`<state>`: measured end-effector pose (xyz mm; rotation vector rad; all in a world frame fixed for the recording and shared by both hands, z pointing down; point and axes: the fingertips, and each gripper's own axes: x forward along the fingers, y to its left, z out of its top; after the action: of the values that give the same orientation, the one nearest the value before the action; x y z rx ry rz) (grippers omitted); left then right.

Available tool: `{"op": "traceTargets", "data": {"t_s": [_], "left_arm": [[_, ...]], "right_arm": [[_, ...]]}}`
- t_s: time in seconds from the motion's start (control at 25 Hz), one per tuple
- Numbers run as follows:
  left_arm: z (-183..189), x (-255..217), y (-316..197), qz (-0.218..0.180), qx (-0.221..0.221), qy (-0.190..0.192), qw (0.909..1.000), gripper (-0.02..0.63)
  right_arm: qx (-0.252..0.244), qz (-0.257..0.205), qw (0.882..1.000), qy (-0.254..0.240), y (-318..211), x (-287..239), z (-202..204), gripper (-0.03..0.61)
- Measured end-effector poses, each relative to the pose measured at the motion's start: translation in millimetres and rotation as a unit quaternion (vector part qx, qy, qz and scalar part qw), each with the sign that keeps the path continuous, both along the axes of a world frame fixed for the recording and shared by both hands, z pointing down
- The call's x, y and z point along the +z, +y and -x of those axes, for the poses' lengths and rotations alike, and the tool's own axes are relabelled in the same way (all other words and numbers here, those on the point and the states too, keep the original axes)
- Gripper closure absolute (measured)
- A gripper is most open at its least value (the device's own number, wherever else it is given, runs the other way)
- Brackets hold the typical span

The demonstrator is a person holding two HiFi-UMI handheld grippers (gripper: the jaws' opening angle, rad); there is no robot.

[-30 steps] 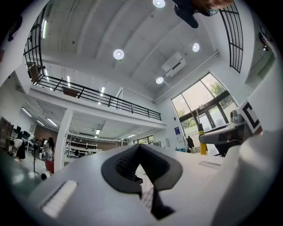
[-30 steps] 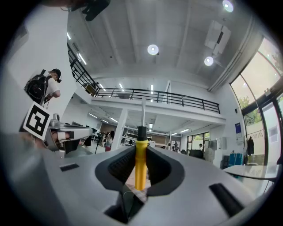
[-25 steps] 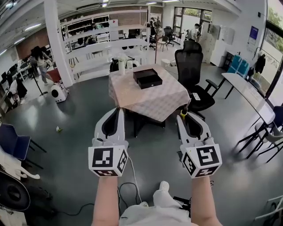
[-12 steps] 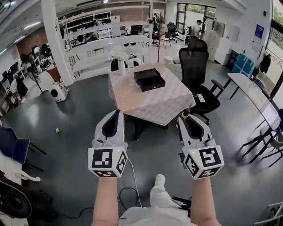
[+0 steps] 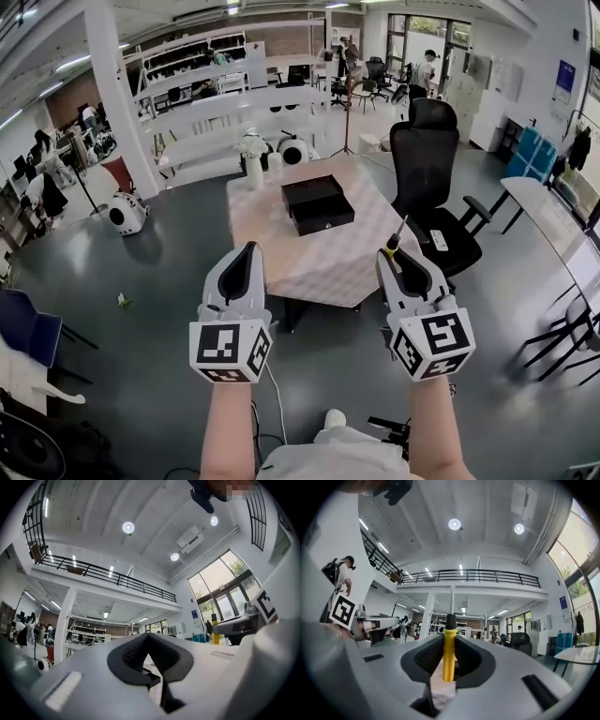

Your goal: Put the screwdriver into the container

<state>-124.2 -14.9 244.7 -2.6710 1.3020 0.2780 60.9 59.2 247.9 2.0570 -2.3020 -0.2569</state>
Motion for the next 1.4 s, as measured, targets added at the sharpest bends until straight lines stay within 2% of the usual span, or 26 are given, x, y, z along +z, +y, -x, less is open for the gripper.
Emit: {"op": "traceTargets", "data": {"t_s": [0.36,0.6,0.88,1.16,1.4], "left_arm": [[-70.7,22.7,-84.2,0.011,-0.009,-0.008,0.9999,0.606],[-86.1,22.2,-135.7,0.017,-0.020,-0.008,0.9996,0.606],[-120.2,34.7,-209.1,0.017,-0.024,-0.015,0.9995,0.607],[-146.0,50.1,-302.8,0.031,-0.023,-0.013,0.9992,0.606],[-148.1,56.2,-380.7,0.040,-0.038,-0.005,0.9985,0.606]], "right_arm": [[-0.015,0.016,1.000,-0.002,-90.3,21.7,-71.2,0.503],[-0.018,0.028,0.999,-0.017,-140.4,32.9,-96.5,0.503],[-0.020,0.037,0.999,-0.028,-211.1,52.9,-132.7,0.503],[-0.028,0.060,0.998,-0.024,-309.7,65.5,-156.9,0.503],[-0.058,0.091,0.994,-0.010,-395.8,79.9,-158.1,0.503]]}}
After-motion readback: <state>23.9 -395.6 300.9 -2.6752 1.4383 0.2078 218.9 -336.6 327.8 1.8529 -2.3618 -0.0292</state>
